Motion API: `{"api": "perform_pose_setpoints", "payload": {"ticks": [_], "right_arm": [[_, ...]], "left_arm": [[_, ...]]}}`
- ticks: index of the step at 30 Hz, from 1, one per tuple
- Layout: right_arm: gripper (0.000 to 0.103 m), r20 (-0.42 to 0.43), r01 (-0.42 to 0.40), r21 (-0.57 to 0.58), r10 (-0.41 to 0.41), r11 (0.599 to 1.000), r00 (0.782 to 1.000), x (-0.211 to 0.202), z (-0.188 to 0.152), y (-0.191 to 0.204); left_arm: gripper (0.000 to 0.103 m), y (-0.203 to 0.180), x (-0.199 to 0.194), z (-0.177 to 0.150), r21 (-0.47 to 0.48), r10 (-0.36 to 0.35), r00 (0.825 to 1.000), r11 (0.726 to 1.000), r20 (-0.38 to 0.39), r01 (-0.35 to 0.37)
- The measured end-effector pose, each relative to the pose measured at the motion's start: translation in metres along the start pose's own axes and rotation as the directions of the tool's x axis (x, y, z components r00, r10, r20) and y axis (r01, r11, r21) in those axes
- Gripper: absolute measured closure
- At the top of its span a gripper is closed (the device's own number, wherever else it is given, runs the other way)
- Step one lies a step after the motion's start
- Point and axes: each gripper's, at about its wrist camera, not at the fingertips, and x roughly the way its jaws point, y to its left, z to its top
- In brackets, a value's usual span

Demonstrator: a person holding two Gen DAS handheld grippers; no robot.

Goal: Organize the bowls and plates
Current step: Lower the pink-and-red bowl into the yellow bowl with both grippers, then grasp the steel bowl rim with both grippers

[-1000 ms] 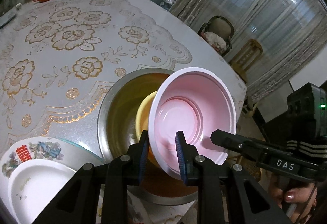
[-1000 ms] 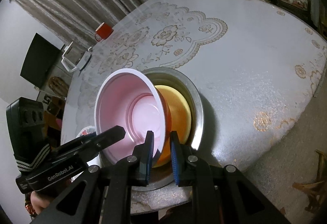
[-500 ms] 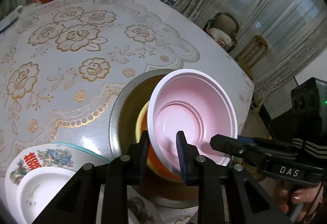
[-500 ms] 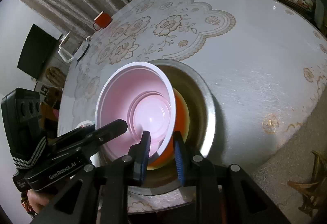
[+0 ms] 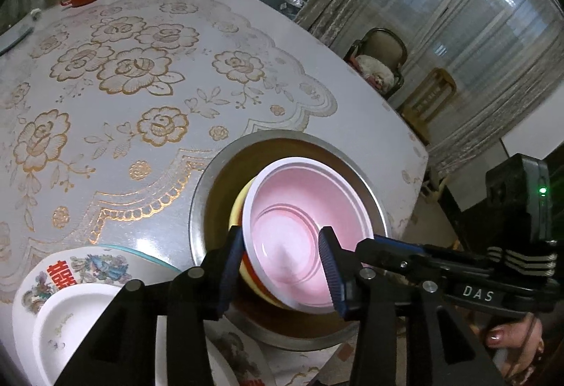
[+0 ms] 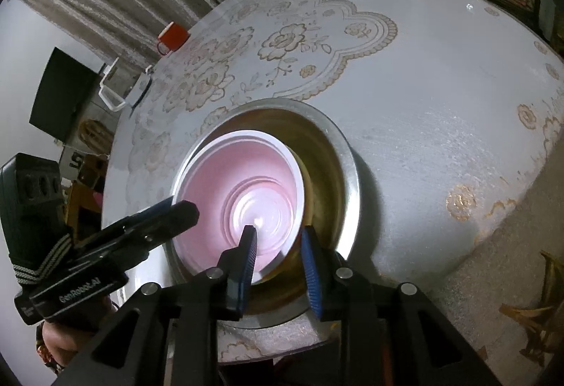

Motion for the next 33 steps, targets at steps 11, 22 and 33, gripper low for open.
{"api": "perform_pose_setpoints", "payload": {"ticks": [11, 22, 33], "right_arm": [[0.079, 0.049, 0.054, -0.052, -0.051, 0.997, 0.997, -0.002, 0.004, 0.005], [0.074, 0.051, 0.056, -0.035, -0.055, 0.998, 0.997, 0.001, 0.006, 0.006], [0.074, 0.056, 0.054, -0.039, -0.052, 0.998, 0.997, -0.001, -0.001, 0.01]], "left_arm": [[0.062, -0.008, 0.011, -0.001, 0.061, 0.042, 0.999, 0.997, -0.001, -0.041], [0.052, -0.006, 0.001, 0.003, 0.044, 0.043, 0.999, 0.998, 0.022, -0.044], [0.038, 0.004, -0.012, -0.002, -0.001, 0.04, 0.998, 0.999, 0.049, -0.04]]}}
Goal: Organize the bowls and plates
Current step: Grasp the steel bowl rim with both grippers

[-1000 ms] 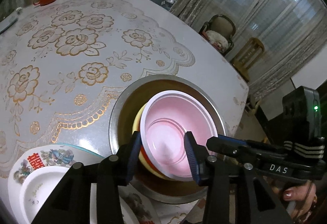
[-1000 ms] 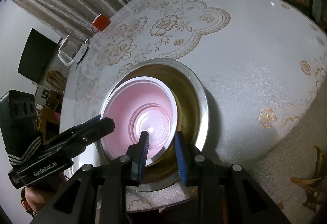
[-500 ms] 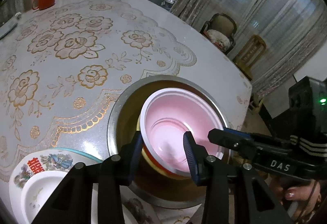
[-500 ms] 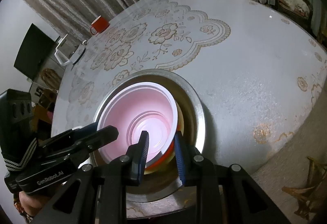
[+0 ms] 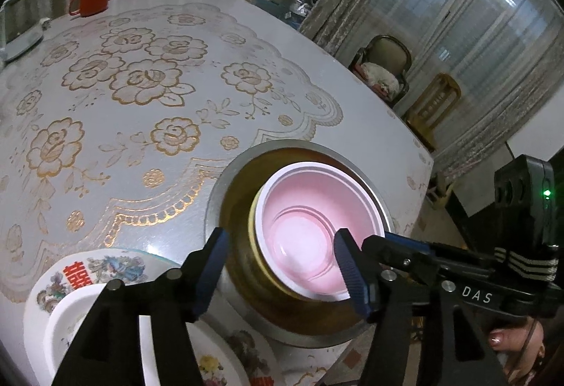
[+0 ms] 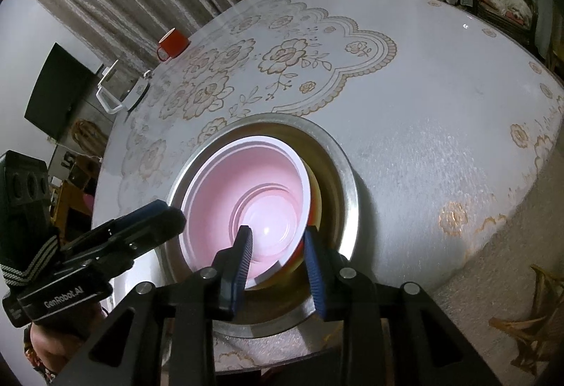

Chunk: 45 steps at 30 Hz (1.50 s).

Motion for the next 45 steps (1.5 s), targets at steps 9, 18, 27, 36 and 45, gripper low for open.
{"api": "perform_pose_setpoints", "payload": {"ticks": [9, 18, 27, 36, 45], "right_arm": [[0.073, 0.078, 0.08, -0.065, -0.074, 0.995, 0.994, -0.016, -0.007, 0.013], [0.072, 0.113, 0.118, -0.088, -0.108, 0.989, 0.988, -0.026, -0.015, 0.016], [0.072, 0.145, 0.142, -0.04, -0.134, 0.989, 0.98, -0.038, -0.018, -0.001], [0.072, 0.089, 0.093, 0.035, -0.095, 0.995, 0.991, -0.02, -0.019, -0.025], [0.072, 0.082, 0.049, -0.011, -0.048, 0.999, 0.995, -0.005, -0.021, -0.027]], "left_arm": [[0.03, 0.016, -0.015, -0.004, -0.036, 0.028, 0.999, 0.999, 0.038, -0.027], [0.023, 0.034, -0.019, -0.009, -0.073, 0.068, 0.997, 0.995, 0.043, -0.065], [0.019, 0.047, -0.018, -0.005, -0.084, 0.102, 0.994, 0.991, 0.033, -0.099], [0.034, 0.055, -0.003, 0.003, -0.047, 0.097, 0.995, 0.994, 0.0, -0.097], [0.053, 0.053, 0.015, 0.01, 0.011, 0.065, 0.995, 0.998, -0.072, -0.064]]}}
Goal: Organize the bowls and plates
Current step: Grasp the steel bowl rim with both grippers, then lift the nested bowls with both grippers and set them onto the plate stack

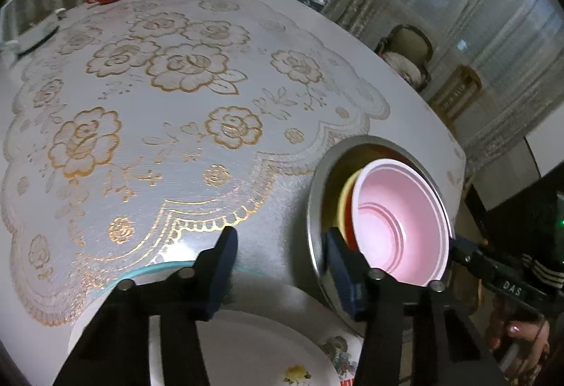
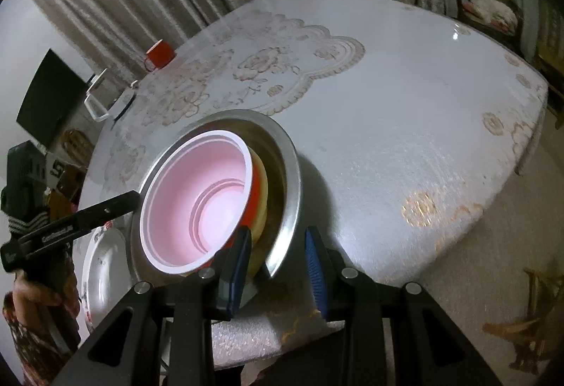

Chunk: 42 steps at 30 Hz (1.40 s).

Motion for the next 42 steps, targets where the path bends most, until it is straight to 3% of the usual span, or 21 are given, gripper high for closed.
{"api": "perform_pose_setpoints", "payload": {"ticks": [8, 22, 25, 28, 34, 39, 42], "right_arm": [[0.075, -0.02, -0.019, -0.004, 0.019, 1.0, 1.0, 0.001, -0.002, -0.005], [0.075, -0.105, -0.096, 0.051, 0.101, 0.994, 0.989, 0.015, 0.004, -0.012], [0.075, -0.104, -0.124, 0.058, 0.13, 0.991, 0.986, 0.021, 0.004, -0.013], [0.075, -0.107, -0.16, 0.08, 0.168, 0.984, 0.98, 0.027, 0.001, -0.016], [0.079, -0.091, -0.176, 0.084, 0.184, 0.981, 0.979, 0.028, -0.002, -0.017], [0.082, -0.054, -0.128, 0.021, 0.129, 0.992, 0.99, 0.023, -0.004, -0.008], [0.083, -0.042, -0.121, 0.027, 0.122, 0.992, 0.992, 0.02, -0.004, -0.01]], "left_arm": [[0.065, -0.015, 0.01, 0.0, 0.102, -0.019, 0.997, 0.994, -0.069, 0.026], [0.065, -0.029, 0.014, -0.003, 0.202, -0.002, 0.993, 0.979, -0.115, 0.026], [0.066, -0.031, 0.015, -0.005, 0.212, -0.024, 0.992, 0.976, -0.124, 0.05], [0.074, -0.033, 0.016, -0.009, 0.208, -0.075, 0.986, 0.972, -0.147, 0.105], [0.074, -0.033, 0.013, -0.011, 0.201, -0.114, 0.983, 0.969, -0.141, 0.141], [0.074, -0.033, 0.009, -0.02, 0.189, -0.165, 0.98, 0.965, -0.109, 0.183], [0.074, -0.038, 0.007, -0.025, 0.201, -0.152, 0.984, 0.965, -0.091, 0.168]]}}
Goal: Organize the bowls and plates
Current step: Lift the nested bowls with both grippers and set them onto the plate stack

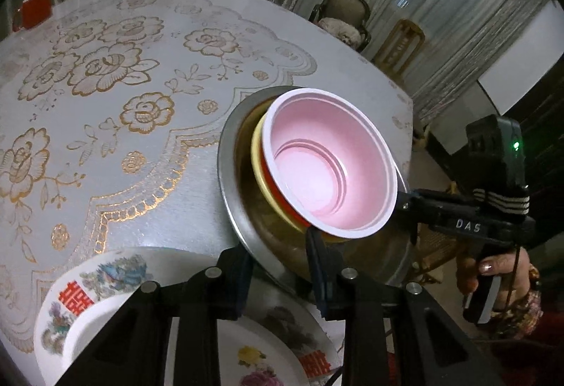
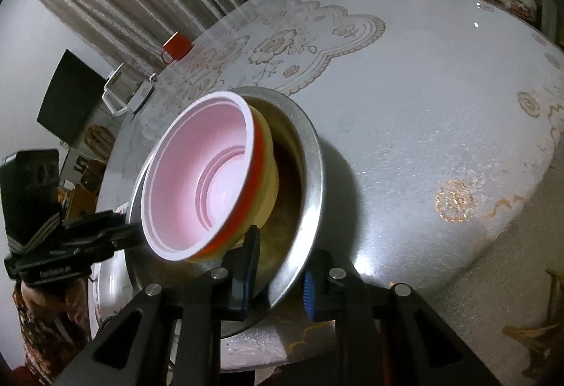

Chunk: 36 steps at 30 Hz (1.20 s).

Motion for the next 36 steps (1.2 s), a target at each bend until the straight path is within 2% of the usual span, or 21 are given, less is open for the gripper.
{"api": "perform_pose_setpoints", "payload": {"ticks": [4, 10, 19, 28, 36], "right_arm": [[0.083, 0.01, 0.018, -0.014, -0.018, 1.0, 1.0, -0.005, -0.001, 0.002], [0.083, 0.017, -0.006, -0.005, 0.006, 1.0, 1.0, -0.011, -0.01, -0.002], [0.083, 0.081, -0.007, -0.044, 0.01, 0.999, 0.997, -0.038, -0.022, 0.009], [0.083, 0.118, -0.014, -0.105, 0.026, 0.994, 0.993, -0.063, -0.032, 0.039], [0.083, 0.11, -0.056, -0.172, 0.075, 0.984, 0.991, -0.064, -0.037, 0.075]], "left_arm": [[0.074, -0.007, -0.001, -0.007, 0.0, 0.008, 1.0, 1.0, 0.03, -0.008], [0.074, -0.012, -0.011, -0.018, -0.024, -0.017, 0.996, 1.0, 0.093, 0.02], [0.074, -0.026, -0.036, -0.036, -0.022, -0.027, 0.983, 0.999, 0.183, 0.031], [0.074, -0.028, -0.07, -0.055, -0.035, -0.026, 0.966, 0.999, 0.256, 0.036], [0.074, -0.018, -0.107, -0.08, -0.068, 0.027, 0.949, 0.998, 0.313, -0.006]]}}
